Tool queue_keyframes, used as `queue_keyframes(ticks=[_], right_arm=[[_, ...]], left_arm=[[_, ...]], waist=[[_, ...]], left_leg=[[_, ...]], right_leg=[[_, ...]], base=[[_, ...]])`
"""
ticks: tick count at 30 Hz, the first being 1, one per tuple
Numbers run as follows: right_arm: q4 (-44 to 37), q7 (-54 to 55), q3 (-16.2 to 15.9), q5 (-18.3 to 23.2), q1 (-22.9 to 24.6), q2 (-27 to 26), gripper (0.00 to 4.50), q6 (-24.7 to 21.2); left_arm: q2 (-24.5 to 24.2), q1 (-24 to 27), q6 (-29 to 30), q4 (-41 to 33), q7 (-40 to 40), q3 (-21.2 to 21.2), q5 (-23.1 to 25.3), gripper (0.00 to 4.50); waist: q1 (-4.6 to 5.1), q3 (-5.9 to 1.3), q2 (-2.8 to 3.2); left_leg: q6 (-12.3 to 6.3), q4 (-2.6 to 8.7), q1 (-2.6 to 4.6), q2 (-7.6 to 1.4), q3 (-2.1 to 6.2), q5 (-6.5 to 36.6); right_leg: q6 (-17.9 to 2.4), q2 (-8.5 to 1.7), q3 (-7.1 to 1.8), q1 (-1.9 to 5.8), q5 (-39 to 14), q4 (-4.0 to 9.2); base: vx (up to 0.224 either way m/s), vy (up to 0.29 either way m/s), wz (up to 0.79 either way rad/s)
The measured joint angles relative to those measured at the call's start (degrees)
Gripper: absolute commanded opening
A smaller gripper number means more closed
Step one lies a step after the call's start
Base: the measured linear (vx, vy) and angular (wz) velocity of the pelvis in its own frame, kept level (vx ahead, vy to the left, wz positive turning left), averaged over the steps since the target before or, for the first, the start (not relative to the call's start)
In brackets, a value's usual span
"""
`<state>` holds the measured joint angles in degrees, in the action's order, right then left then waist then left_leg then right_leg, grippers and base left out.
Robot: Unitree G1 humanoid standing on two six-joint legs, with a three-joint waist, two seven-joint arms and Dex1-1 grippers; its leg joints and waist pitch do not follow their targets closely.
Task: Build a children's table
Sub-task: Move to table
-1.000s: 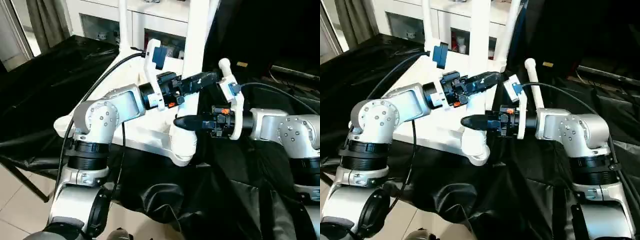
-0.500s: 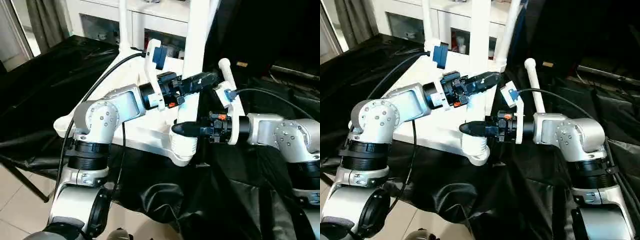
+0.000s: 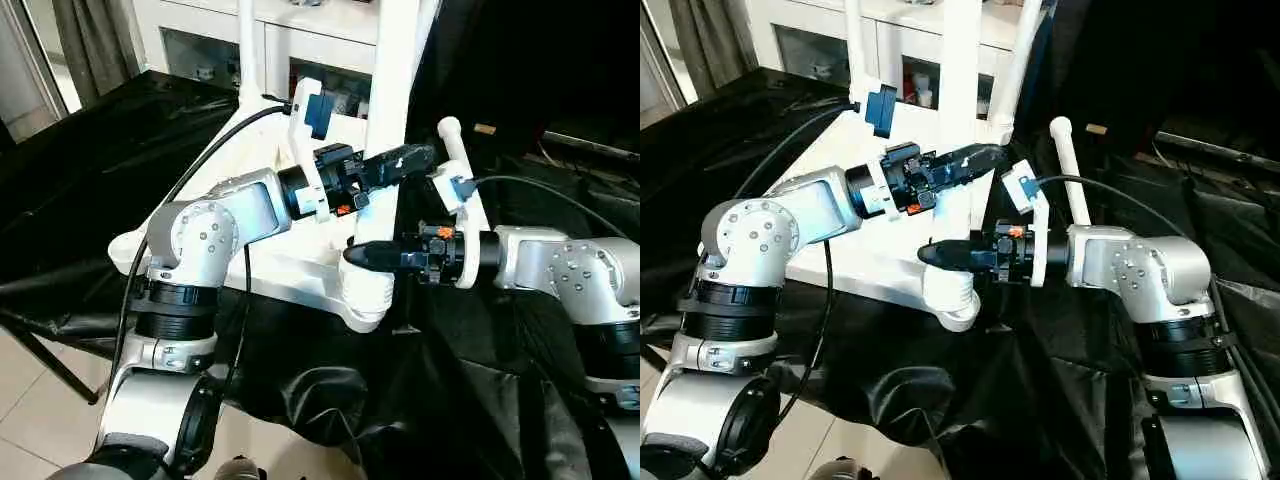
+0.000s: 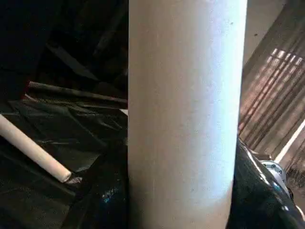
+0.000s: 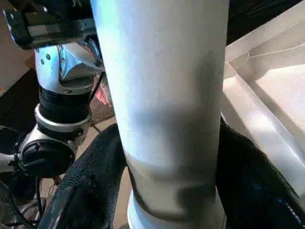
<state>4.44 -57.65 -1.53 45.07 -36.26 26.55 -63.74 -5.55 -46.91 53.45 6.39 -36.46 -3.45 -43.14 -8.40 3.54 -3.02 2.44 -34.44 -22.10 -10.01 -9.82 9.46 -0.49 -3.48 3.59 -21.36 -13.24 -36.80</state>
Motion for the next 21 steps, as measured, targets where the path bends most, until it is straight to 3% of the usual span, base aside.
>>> queue_keyframes(ticks=[8, 10, 21], right_arm=[[0.0, 0.0, 0.0, 0.1, 0.0, 0.0, 2.76, 0.0], [0.0, 0.1, 0.0, 0.1, 0.0, 0.0, 2.40, 0.0], [-0.2, 0.4, -0.1, 0.1, 0.0, -0.2, 2.01, 0.2]], left_arm=[[0.0, 0.0, 0.0, 0.0, -0.2, 0.0, 0.0, 1.90], [0.0, 0.0, 0.0, 0.0, -0.2, 0.0, 0.0, 1.90], [0.0, 0.0, 0.1, -0.1, -0.2, 0.0, 0.0, 1.90]], waist=[[0.00, 0.00, 0.00], [0.00, 0.00, 0.00], [0.00, 0.00, 0.00]], left_leg=[[0.00, 0.00, 0.00, 0.00, 0.00, 0.0], [0.00, 0.00, 0.00, 0.00, 0.00, 0.0], [0.00, 0.00, 0.00, 0.00, 0.00, 0.0]], right_leg=[[0.0, 0.00, 0.00, 0.00, 0.0, 0.00], [0.0, 0.00, 0.00, 0.00, 0.0, 0.00], [0.0, 0.00, 0.00, 0.00, 0.0, 0.00]], base=[[0.000, 0.000, 0.00], [0.000, 0.000, 0.00], [0.000, 0.000, 0.00]])
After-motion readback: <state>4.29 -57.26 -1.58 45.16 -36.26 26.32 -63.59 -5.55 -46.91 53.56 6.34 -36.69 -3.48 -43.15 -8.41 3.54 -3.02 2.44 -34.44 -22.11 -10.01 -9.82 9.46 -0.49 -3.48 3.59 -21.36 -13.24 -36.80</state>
